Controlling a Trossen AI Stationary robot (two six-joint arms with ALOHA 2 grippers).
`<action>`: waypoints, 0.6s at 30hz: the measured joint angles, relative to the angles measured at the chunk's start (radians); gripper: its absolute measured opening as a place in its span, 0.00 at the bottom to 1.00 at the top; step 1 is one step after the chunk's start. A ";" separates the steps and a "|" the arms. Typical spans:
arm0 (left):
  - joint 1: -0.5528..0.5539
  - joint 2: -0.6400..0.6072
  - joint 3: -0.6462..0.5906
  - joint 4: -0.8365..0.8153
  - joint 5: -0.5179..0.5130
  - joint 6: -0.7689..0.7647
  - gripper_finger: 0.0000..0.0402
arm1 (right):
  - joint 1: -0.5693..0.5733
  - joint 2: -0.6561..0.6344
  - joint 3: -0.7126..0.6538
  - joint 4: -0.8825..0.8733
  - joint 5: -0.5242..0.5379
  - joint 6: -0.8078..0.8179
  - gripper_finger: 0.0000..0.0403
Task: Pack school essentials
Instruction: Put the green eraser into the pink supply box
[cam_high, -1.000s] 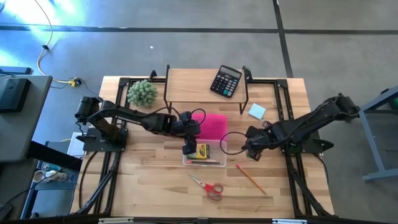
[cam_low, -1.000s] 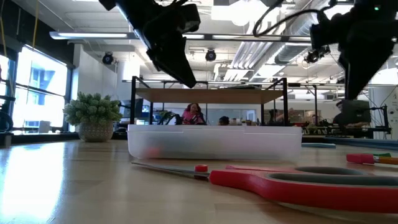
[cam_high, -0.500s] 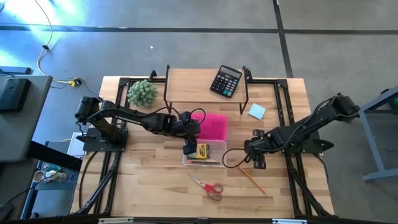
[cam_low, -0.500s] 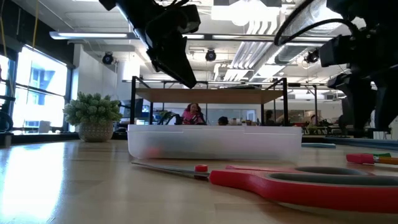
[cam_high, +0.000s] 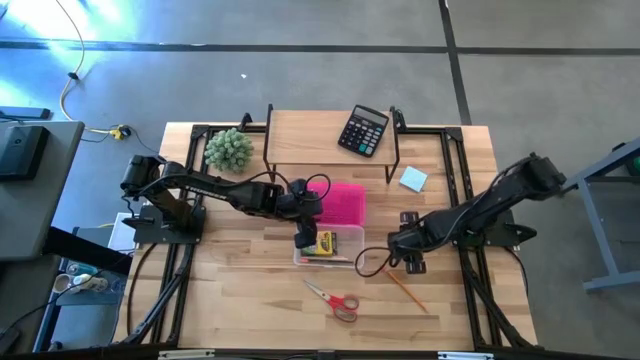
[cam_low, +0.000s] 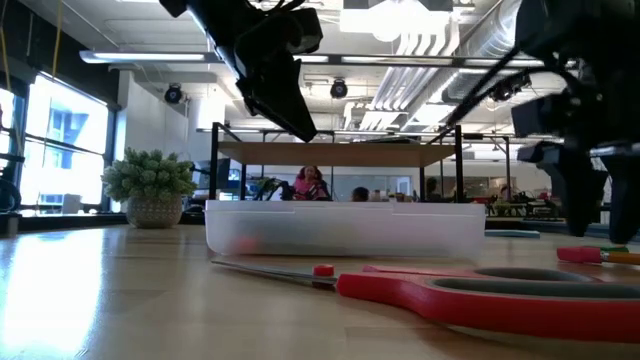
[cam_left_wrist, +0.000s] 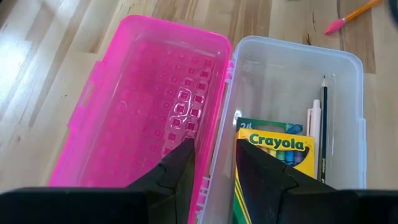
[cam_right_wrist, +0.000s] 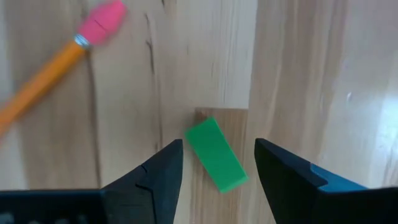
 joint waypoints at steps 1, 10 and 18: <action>0.000 0.000 0.000 0.000 0.000 0.000 0.26 | 0.000 0.014 0.000 0.000 0.000 -0.003 0.47; 0.000 0.000 0.000 -0.001 0.000 0.000 0.26 | 0.000 0.076 0.004 -0.005 -0.011 -0.003 0.46; 0.000 0.000 0.000 -0.022 0.000 0.000 0.26 | -0.015 0.078 0.003 0.000 -0.076 -0.002 0.30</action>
